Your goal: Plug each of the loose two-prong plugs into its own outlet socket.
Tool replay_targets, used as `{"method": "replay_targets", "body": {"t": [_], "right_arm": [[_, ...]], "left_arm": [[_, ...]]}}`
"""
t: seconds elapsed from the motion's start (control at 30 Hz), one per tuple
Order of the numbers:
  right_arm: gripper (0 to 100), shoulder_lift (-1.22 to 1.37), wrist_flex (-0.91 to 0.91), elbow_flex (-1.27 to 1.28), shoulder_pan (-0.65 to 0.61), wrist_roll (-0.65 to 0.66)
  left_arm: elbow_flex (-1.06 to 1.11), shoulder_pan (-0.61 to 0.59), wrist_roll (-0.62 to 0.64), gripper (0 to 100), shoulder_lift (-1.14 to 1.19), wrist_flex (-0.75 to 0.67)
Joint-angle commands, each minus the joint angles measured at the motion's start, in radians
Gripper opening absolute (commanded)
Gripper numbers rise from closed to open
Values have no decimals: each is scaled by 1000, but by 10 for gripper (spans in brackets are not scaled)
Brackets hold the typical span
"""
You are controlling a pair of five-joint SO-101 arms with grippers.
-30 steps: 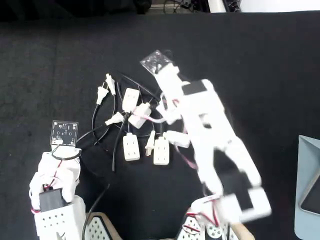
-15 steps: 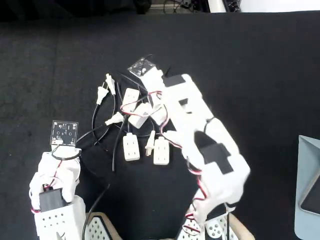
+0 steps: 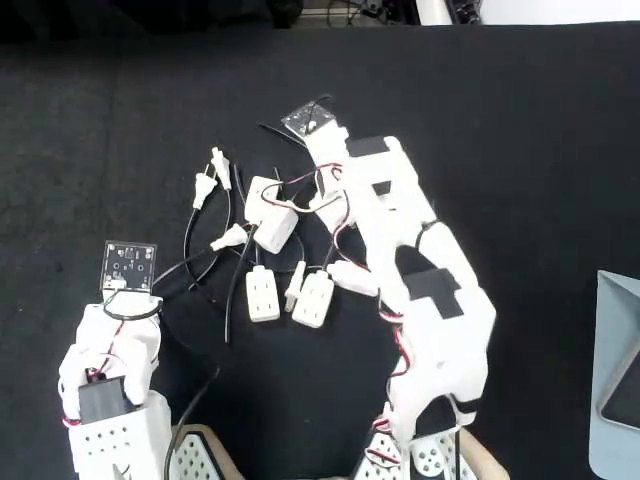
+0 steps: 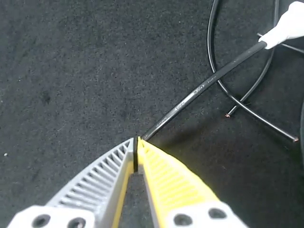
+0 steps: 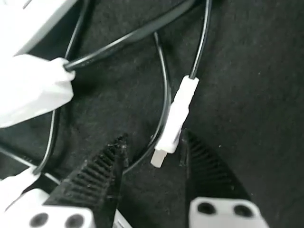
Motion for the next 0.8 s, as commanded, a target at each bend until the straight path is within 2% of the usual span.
{"method": "replay_targets", "body": {"t": [0.0,0.1,0.33,0.77], "right_arm": [[166,19,0,-84,17,-6],[149,45,5,-124,17,-6],[15,50,35,-179,20,0],[12,-361,336,-194,23,-6]], "left_arm": [[19,2,-11,30,-3,-5],[19,2,-11,30,-3,-5],[19,2,-11,30,-3,-5],[19,2,-11,30,-3,-5]]}}
